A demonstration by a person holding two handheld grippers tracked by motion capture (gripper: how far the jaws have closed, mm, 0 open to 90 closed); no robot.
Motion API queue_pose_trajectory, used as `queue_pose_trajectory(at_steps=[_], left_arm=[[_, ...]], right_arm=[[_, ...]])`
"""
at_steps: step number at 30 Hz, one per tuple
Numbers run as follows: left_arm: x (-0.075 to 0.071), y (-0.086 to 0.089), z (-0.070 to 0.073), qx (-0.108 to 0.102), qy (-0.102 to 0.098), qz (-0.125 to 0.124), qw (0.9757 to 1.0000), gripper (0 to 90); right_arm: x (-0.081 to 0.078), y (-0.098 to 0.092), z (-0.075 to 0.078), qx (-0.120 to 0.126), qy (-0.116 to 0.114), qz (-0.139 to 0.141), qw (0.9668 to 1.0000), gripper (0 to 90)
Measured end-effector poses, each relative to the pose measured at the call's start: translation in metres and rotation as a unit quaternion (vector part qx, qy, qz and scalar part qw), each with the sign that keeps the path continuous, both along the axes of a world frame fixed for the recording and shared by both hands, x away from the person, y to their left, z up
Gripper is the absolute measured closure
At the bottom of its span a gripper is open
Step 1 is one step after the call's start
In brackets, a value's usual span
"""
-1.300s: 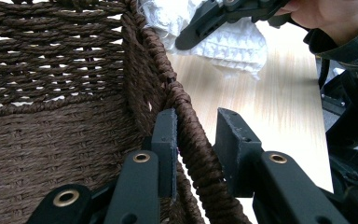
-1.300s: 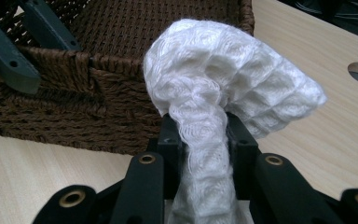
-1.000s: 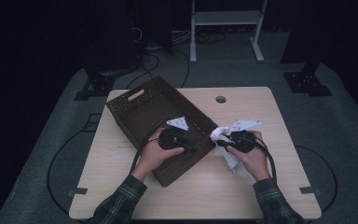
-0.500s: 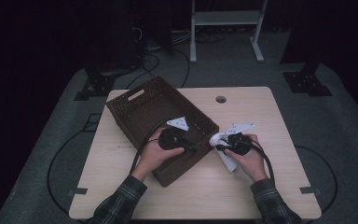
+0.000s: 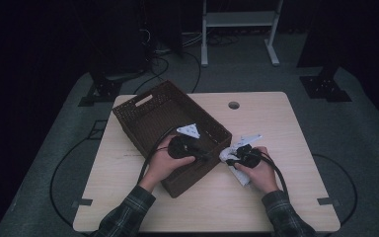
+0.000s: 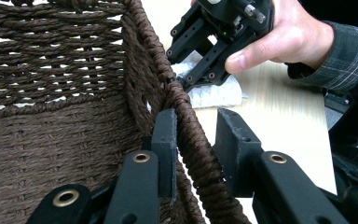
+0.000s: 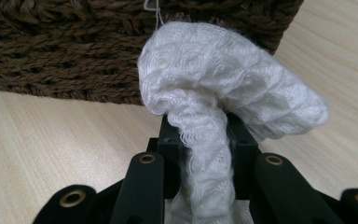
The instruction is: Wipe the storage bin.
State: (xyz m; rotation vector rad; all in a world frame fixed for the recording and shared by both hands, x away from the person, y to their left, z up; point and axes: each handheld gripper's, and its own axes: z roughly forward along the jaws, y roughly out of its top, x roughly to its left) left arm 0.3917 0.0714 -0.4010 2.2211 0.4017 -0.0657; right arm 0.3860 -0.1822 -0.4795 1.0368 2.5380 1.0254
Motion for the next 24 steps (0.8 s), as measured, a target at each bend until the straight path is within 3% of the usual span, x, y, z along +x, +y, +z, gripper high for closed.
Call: queue_pose_trajectory(at_steps=[12, 20, 24], left_arm=[[0.0, 0.0, 0.0, 0.0, 0.001, -0.001, 1.0, 68.8], [0.0, 0.0, 0.0, 0.0, 0.001, 0.0, 1.0, 68.8], [0.0, 0.0, 0.0, 0.0, 0.002, 0.0, 1.0, 68.8]], right_arm=[[-0.011, -0.001, 0.007, -0.009, -0.015, 0.003, 0.9998, 71.9], [-0.023, -0.002, 0.028, 0.003, -0.045, 0.002, 0.999, 71.9], [-0.028, -0.002, 0.041, 0.022, -0.063, 0.003, 0.9978, 72.0]])
